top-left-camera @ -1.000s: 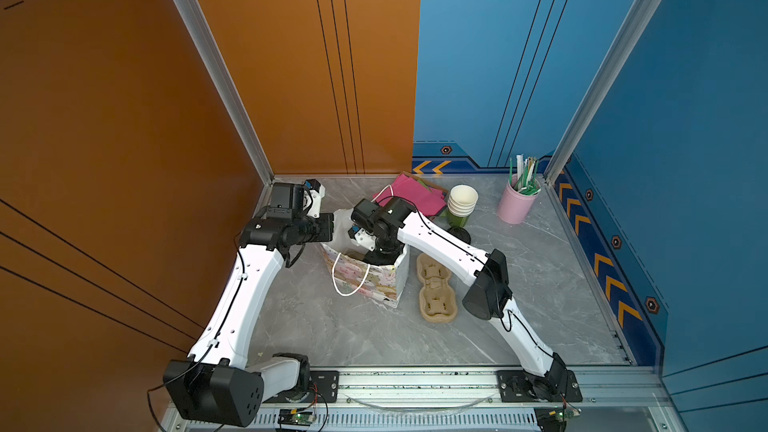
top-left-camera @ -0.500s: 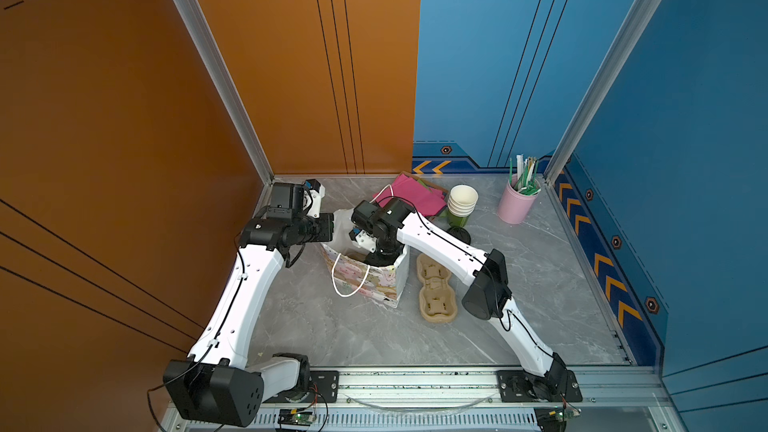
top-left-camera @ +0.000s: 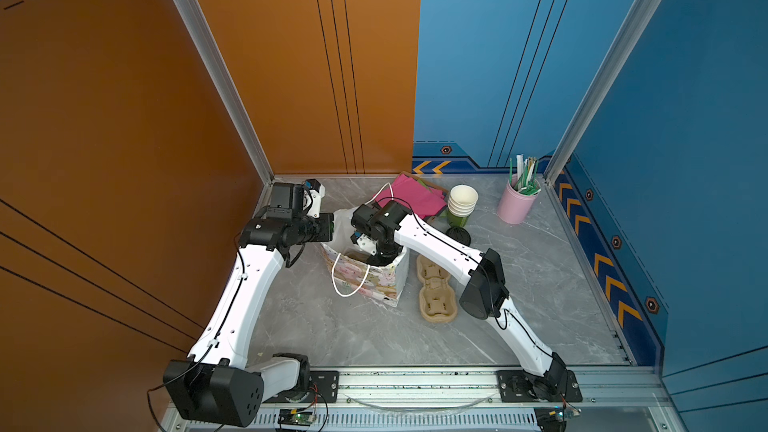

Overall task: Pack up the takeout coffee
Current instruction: 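Press the coffee cup down into the carrier slot with the right gripper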

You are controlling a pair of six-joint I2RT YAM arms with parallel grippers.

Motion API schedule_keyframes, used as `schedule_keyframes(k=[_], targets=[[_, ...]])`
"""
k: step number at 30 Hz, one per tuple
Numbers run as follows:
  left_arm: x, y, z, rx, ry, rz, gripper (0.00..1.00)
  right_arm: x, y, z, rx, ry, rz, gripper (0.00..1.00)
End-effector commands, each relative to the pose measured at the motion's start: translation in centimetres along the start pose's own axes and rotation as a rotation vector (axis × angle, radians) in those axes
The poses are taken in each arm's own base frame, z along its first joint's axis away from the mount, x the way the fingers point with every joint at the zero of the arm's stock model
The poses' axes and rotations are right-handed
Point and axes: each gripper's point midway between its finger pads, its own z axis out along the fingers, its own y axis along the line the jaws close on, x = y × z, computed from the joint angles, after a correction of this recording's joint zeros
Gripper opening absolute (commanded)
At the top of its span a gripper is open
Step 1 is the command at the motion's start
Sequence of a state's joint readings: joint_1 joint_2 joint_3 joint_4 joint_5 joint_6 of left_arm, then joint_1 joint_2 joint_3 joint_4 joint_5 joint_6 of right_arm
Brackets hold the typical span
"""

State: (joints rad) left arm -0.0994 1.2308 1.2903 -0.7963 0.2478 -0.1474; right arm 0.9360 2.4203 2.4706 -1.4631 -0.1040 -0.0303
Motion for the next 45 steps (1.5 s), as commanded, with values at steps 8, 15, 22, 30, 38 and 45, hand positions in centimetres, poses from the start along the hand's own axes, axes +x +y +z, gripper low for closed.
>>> schedule_keyframes(k=[8, 15, 22, 30, 38, 45], targets=[[0.0, -0.3, 0.0, 0.013, -0.004, 0.007, 0.00, 0.9, -0.7, 1.5, 0.017, 0.059, -0.004, 0.88], [-0.1, -0.3, 0.0, 0.014, -0.004, 0.006, 0.00, 0.8, -0.7, 1.0, 0.015, 0.047, -0.004, 0.88], [0.0, -0.3, 0.1, 0.014, -0.002, 0.006, 0.00, 0.8, -0.6, 0.8, 0.011, 0.044, -0.001, 0.88], [0.0, -0.4, 0.1, 0.015, -0.001, 0.007, 0.00, 0.6, -0.5, 0.3, 0.007, 0.028, -0.001, 0.88], [0.1, -0.3, 0.2, 0.014, 0.001, 0.005, 0.00, 0.6, -0.5, 0.2, 0.007, 0.026, -0.001, 0.88], [0.1, -0.4, 0.2, 0.016, 0.002, 0.005, 0.00, 0.6, -0.4, 0.1, 0.005, 0.023, 0.001, 0.88]])
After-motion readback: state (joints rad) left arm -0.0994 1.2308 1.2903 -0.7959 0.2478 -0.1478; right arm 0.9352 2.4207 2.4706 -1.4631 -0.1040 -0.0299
